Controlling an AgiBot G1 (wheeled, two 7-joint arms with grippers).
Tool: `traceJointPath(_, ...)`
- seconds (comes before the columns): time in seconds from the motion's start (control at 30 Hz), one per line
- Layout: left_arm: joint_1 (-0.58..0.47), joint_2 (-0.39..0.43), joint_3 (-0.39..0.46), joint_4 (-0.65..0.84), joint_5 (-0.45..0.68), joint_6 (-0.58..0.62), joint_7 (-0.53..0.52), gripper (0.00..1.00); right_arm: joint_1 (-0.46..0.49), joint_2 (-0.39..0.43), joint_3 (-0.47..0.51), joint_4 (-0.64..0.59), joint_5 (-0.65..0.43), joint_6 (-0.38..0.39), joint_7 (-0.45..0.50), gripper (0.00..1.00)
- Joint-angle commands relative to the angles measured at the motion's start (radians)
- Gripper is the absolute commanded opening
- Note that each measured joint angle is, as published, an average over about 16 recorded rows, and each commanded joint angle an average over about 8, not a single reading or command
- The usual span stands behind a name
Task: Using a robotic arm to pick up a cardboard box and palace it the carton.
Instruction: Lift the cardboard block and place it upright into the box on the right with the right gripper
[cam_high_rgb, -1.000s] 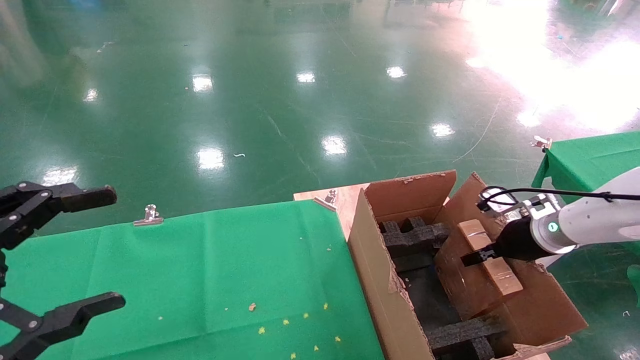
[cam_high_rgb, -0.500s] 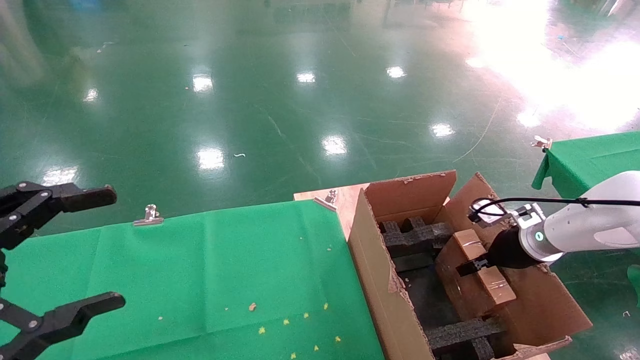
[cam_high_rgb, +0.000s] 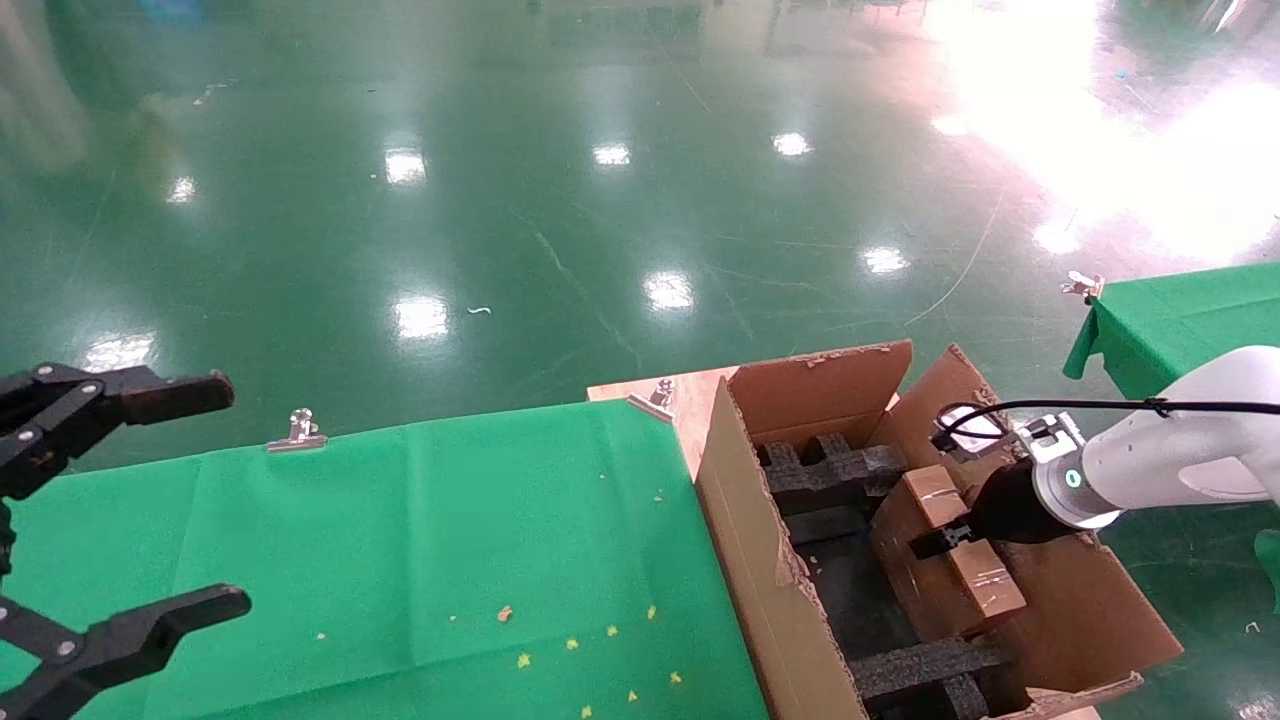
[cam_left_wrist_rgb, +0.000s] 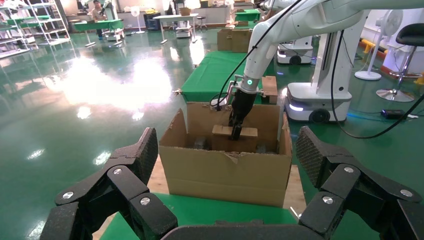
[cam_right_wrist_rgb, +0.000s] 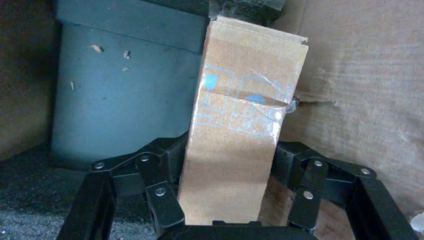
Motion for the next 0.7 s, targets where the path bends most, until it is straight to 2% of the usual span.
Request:
traceJointPath(0.03,0.0,0.0,0.0,0.0,0.0,0.0,0.0,1.0,0.001,0.001,-0.001,0.003,-0.001,-0.001,0.002,1.0)
traceJointPath(0.7,0.0,0.0,0.0,0.0,0.0,0.0,0.0,1.0,0.021,0.014,-0.003,0.026,-0.009,-0.007,0.004,1.0)
